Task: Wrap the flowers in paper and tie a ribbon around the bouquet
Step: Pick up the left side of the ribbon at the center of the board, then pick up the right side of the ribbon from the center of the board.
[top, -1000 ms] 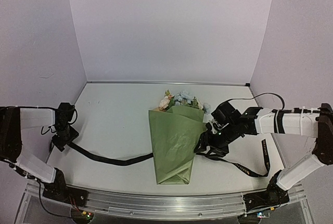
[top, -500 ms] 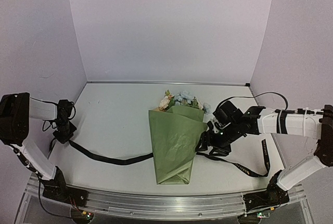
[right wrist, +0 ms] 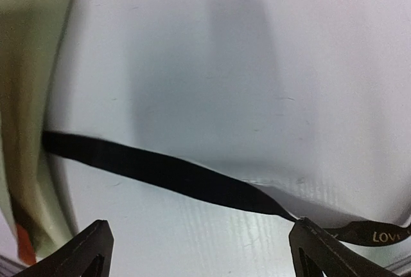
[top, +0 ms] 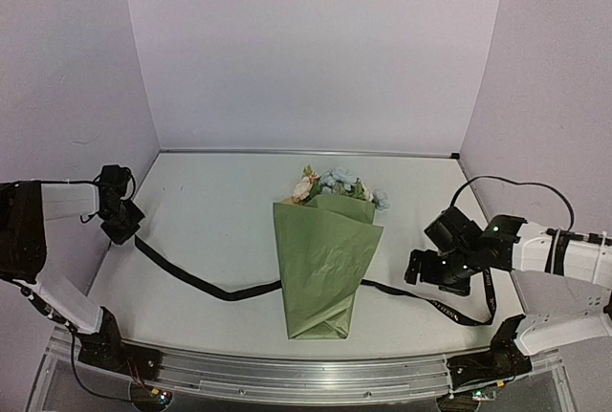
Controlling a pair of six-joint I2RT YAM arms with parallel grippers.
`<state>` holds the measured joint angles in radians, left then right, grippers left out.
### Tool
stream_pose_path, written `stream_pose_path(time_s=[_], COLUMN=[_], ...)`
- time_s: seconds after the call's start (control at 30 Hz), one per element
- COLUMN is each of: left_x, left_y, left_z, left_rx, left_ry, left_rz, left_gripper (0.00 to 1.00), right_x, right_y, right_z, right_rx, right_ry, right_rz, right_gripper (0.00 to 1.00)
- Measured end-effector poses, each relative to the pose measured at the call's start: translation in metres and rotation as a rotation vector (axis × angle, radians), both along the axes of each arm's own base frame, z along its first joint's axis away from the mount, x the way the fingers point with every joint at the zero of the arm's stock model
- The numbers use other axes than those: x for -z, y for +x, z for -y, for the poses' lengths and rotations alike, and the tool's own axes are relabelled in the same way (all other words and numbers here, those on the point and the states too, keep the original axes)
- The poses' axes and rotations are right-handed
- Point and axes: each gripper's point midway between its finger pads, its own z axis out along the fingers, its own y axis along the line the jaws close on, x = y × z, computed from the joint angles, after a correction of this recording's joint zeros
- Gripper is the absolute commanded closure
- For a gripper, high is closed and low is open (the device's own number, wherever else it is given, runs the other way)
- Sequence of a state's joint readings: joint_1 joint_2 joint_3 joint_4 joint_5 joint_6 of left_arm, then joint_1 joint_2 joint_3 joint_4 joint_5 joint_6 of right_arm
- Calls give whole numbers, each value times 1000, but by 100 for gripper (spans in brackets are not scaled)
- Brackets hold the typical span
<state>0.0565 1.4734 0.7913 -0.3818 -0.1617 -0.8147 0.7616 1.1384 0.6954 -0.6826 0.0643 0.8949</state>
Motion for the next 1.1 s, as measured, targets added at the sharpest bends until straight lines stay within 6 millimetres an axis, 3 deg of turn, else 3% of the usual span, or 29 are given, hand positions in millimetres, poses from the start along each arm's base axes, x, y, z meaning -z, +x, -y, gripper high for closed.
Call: stream_pose_path(time_s=[0.2,0.33,0.47,0.77,0.93,1.1], left_x=[-29,-45,-57,-61,-66,-69], left_y=[14,18,20,22,22,22], left_z=[34,48,50,57,59,60], left_rx=[141,200,219,246,253,261], left_ry=[-3,-9,-7,-31,-38,-39], left_rz=[85,133,166,182,199,208], left_gripper=[100,100,100,100,100,100], right_x=[26,24,13,14,17,30], right_y=[-13,-20,-25,-51,-51,-59], right_z=[46,71,90,130,143,157], right_rx=[238,325,394,549,634,722], right_ry=[-110,-182,-193,-246,-226,-279], right_rz=[-9,10,61,76,132,35], right_gripper=[5,5,11,23,24,24])
